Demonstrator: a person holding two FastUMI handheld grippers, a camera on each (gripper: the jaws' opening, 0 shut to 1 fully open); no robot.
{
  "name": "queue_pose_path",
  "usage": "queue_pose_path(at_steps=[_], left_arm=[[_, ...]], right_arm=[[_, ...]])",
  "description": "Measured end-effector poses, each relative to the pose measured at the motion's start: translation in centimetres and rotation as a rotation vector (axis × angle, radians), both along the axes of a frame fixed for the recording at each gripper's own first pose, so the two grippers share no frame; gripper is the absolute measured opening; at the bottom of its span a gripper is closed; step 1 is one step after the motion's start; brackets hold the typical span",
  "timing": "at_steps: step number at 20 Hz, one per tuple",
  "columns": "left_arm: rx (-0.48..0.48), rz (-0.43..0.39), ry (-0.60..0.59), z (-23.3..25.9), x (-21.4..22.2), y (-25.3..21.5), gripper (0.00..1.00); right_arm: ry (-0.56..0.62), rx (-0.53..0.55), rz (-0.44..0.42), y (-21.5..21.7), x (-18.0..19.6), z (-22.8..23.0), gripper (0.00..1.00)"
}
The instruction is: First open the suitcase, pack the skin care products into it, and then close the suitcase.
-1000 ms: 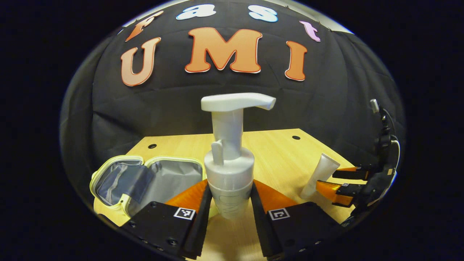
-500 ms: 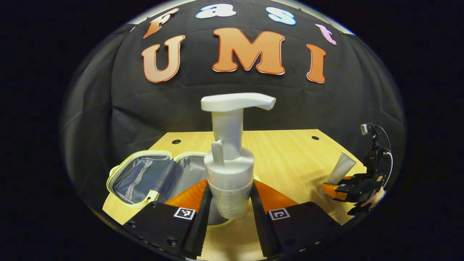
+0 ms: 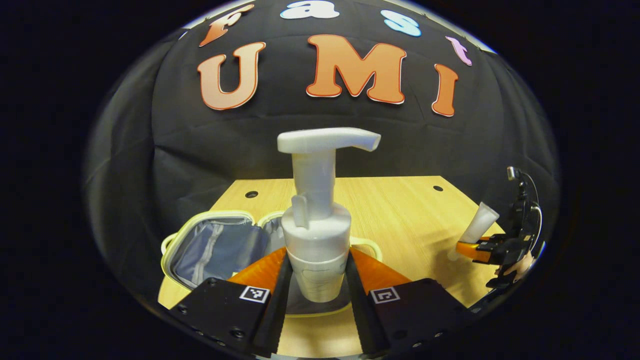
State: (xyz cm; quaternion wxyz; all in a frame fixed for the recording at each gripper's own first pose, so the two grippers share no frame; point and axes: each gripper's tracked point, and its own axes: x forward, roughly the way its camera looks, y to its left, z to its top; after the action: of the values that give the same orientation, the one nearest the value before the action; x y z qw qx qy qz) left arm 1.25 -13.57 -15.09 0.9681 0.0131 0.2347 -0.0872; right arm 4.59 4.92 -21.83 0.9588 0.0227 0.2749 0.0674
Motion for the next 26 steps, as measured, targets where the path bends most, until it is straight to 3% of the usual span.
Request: queue_pose_path(at_steps=[4, 5, 6, 9, 14, 17, 21, 26], left_arm=[[0.051, -0.094, 0.141, -1.1, 1.3, 3.0, 0.59], [0.044, -0.126, 0.192, -1.7, 1.6, 3.5, 0.59], [0.038, -0.156, 0.239, -2.4, 1.9, 4.0, 0.59], [0.042, -0.236, 0.37, -4.1, 3.5, 5.8, 0.59], [0.021, -0.366, 0.573, -7.4, 5.2, 5.2, 0.59], [0.003, -0.38, 0.688, -10.2, 5.8, 4.5, 0.59], [0.052, -0.378, 0.735, -13.6, 7.1, 4.1, 0.59], [0.03, -0.377, 0.808, -16.3, 6.8, 3.7, 0.6]], right_arm=[[0.011, 0.039, 0.005, 4.2, -0.3, 2.7, 0.41], [0.005, 0.044, -0.001, 5.2, -0.2, 3.4, 0.36], [0.0, 0.051, -0.008, 6.0, 0.0, 4.1, 0.4], [-0.006, 0.075, -0.031, 8.0, -0.1, 5.5, 0.41], [0.014, 0.104, -0.088, 9.5, -0.7, 6.6, 0.4], [0.024, 0.101, -0.124, 9.3, -1.5, 6.6, 0.41], [0.047, 0.099, -0.175, 8.6, -2.5, 6.2, 0.4], [0.059, 0.086, -0.211, 7.9, -3.6, 6.4, 0.41]])
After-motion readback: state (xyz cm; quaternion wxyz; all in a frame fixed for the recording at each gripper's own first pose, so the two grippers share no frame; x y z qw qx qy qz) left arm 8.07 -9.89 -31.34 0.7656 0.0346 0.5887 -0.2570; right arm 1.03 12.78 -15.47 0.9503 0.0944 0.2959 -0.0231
